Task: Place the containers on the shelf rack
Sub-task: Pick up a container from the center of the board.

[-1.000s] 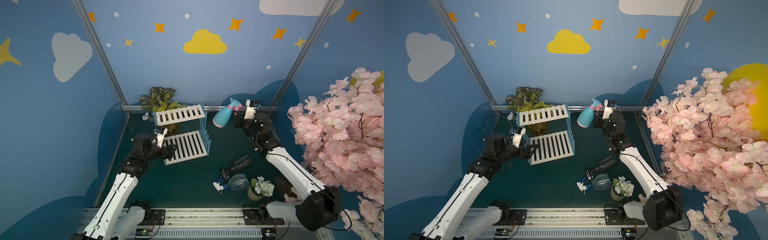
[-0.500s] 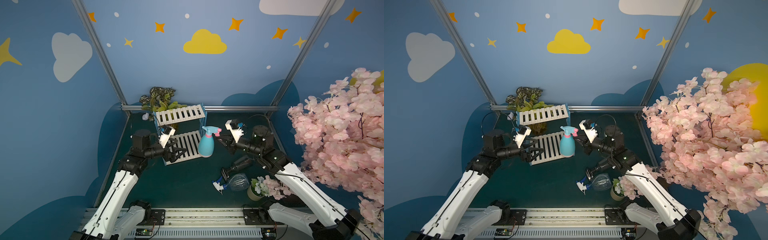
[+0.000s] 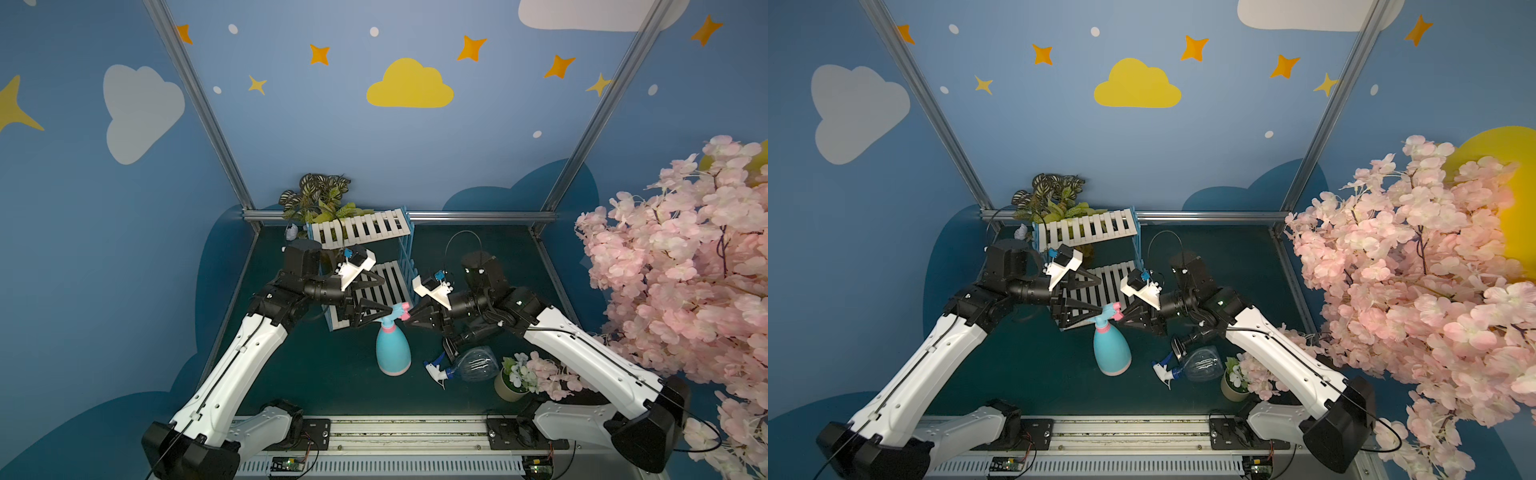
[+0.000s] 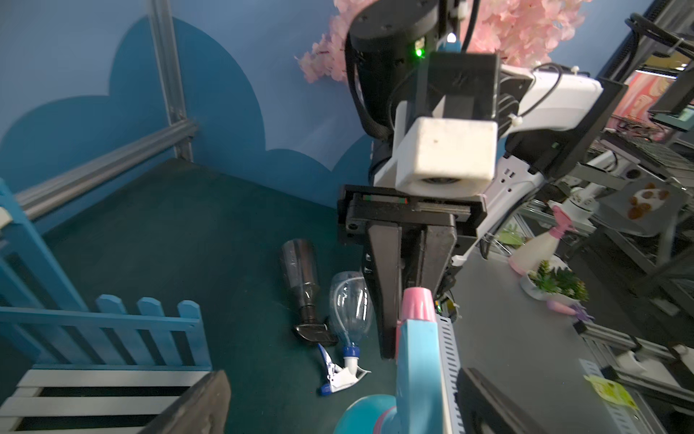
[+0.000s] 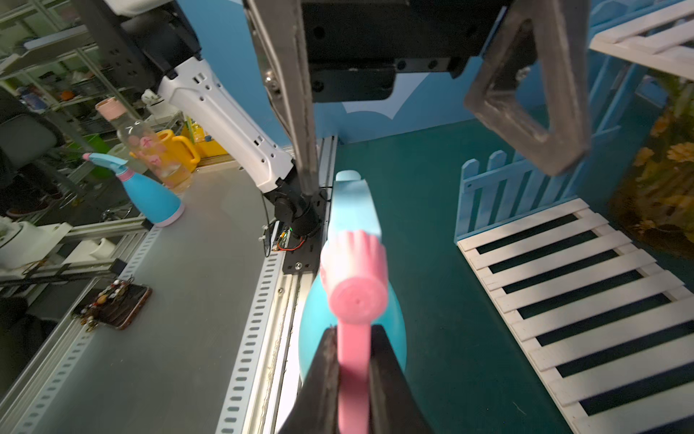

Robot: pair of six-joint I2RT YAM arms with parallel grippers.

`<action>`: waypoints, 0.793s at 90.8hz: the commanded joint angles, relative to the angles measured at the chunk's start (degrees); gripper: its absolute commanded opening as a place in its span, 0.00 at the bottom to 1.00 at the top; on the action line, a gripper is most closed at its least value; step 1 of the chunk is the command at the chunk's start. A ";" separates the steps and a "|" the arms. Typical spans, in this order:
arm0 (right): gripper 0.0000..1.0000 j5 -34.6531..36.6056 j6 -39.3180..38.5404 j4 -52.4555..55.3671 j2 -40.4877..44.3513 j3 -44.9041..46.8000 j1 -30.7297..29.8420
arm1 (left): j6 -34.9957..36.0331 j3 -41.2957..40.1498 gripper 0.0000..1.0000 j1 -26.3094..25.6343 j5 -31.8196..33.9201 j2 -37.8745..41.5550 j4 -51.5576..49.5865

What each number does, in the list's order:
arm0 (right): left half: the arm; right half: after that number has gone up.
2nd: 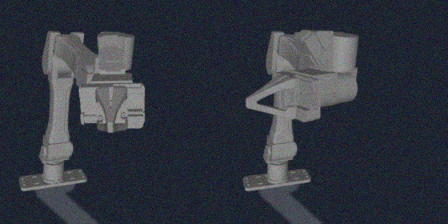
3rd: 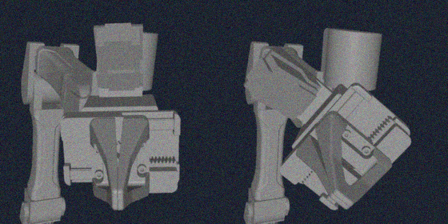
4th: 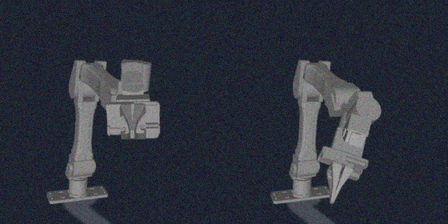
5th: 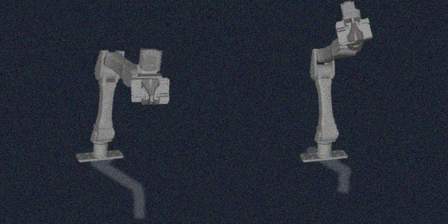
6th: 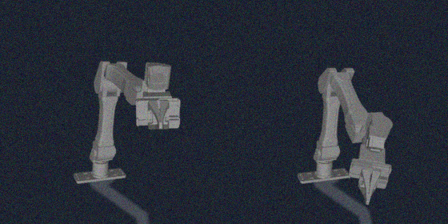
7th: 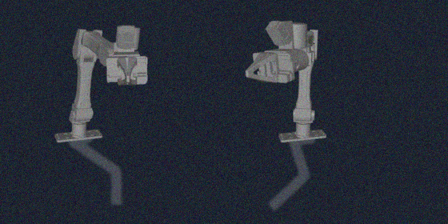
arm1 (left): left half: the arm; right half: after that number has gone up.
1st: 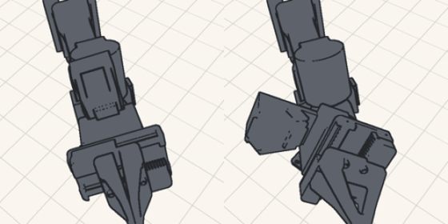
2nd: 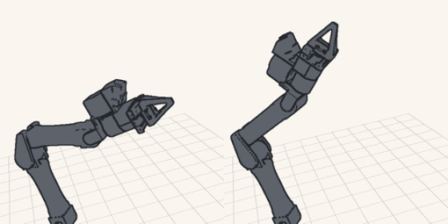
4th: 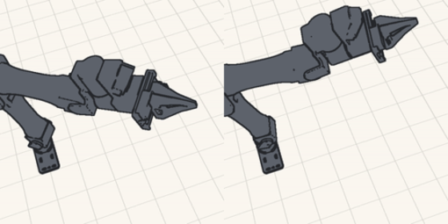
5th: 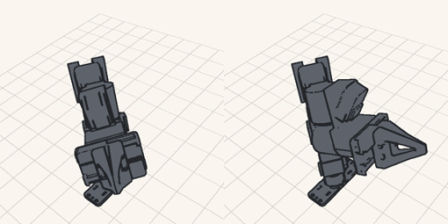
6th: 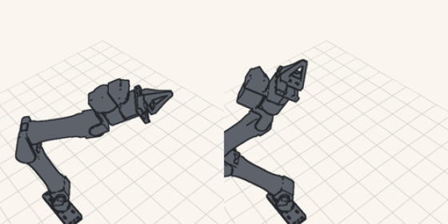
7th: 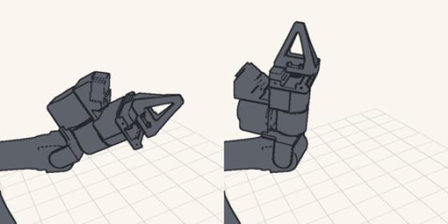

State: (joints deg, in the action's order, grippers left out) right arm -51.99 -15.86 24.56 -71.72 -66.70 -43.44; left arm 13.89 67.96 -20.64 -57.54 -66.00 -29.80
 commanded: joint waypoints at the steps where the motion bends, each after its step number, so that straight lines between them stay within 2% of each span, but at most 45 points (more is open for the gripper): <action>1: 0.00 -3.34 -3.32 4.59 -0.80 -2.03 -0.67 | 3.81 1.93 0.94 -1.48 -4.29 -1.87 -6.99; 11: 0.00 -0.68 -3.78 4.94 -0.62 -1.87 -0.77 | 4.13 3.02 0.93 -2.14 -4.08 -2.64 -8.89; 30: 0.00 2.85 -3.95 5.09 -0.36 -1.72 -0.77 | 7.33 3.67 0.79 -4.47 0.09 -4.37 -15.17; 45: 0.00 2.92 -3.74 5.06 -0.53 -1.85 -0.73 | 8.62 4.02 0.59 -6.76 1.69 -5.70 -16.90; 62: 0.00 3.88 -4.01 5.44 -0.78 -1.49 -0.72 | 8.77 3.90 0.26 -7.15 1.64 -5.63 -15.93; 72: 0.00 5.68 -4.10 5.87 -1.36 -0.86 -0.65 | 8.01 3.06 0.20 -7.18 1.87 -4.51 -14.24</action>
State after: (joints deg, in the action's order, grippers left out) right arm -47.44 -18.92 29.02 -72.66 -67.09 -43.94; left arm 22.09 70.94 -27.83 -55.48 -71.92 -44.77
